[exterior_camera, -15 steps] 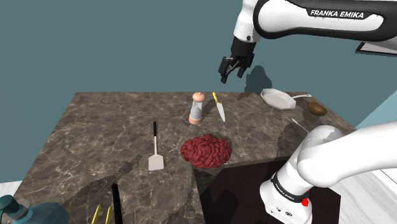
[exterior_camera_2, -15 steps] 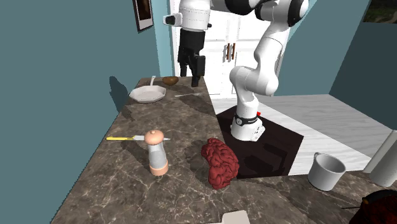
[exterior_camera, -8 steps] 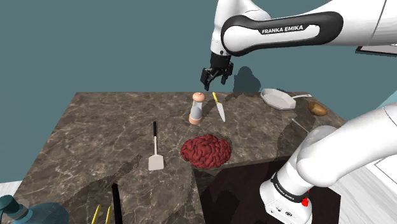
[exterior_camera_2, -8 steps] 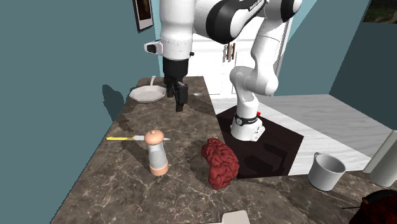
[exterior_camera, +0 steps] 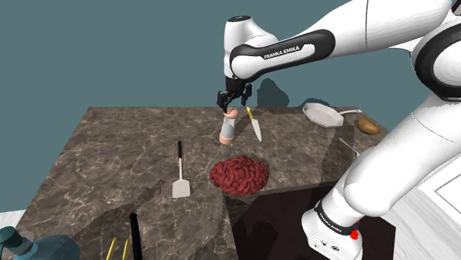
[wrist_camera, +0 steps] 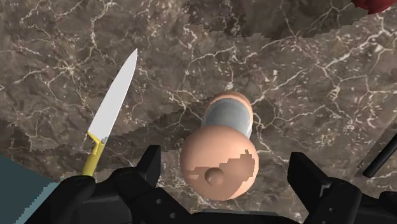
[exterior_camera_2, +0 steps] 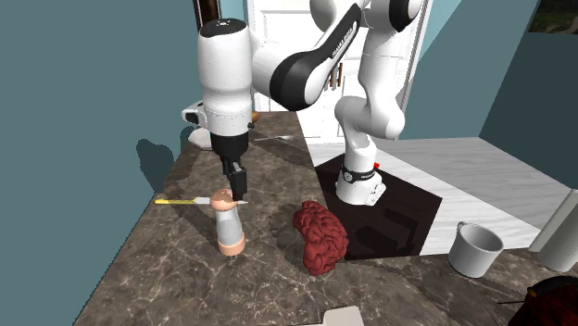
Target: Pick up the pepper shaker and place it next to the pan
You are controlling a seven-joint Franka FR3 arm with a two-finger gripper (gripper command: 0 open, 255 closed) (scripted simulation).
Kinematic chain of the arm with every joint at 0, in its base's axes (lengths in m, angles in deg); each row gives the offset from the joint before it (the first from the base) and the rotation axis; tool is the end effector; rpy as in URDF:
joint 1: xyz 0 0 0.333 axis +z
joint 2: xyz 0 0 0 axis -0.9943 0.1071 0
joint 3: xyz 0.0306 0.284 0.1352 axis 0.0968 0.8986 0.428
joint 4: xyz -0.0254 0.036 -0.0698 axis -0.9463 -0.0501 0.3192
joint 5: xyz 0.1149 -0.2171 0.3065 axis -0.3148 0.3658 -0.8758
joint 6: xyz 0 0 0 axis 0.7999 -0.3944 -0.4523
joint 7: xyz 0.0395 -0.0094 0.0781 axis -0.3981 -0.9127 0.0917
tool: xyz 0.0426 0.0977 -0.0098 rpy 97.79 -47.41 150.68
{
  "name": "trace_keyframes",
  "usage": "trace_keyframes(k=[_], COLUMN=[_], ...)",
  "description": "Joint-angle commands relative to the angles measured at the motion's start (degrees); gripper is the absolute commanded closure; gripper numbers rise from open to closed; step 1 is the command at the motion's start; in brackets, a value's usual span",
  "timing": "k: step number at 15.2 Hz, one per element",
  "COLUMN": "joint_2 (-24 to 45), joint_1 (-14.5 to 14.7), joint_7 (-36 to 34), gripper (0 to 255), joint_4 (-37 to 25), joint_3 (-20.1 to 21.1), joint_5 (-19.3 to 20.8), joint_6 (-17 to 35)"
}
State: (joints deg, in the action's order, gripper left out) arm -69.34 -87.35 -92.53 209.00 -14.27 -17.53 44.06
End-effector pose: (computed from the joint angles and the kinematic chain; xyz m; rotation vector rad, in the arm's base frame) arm 0.5186 0.0169 0.4340 2.9408 -0.3950 0.0202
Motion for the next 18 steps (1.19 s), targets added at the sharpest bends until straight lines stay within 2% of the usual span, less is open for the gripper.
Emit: trace_keyframes(k=[1, 7, 14, 15, 18], joint_2=[1.23, 2.93, 2.94, 2.94, 2.93], joint_1=[-0.18, -0.53, -0.53, -0.53, -0.53], joint_7=[-0.28, -0.72, -0.73, -0.73, -0.73], gripper=[0, 0, 0, 255, 255], joint_4=[0.42, 2.91, 2.89, 2.89, 2.91], joint_3=[-0.13, -0.46, -0.46, -0.46, -0.46], joint_5=[0.48, 1.23, 1.23, 1.23, 1.23], joint_6=[1.55, 5.74, 5.73, 5.73, 5.74])
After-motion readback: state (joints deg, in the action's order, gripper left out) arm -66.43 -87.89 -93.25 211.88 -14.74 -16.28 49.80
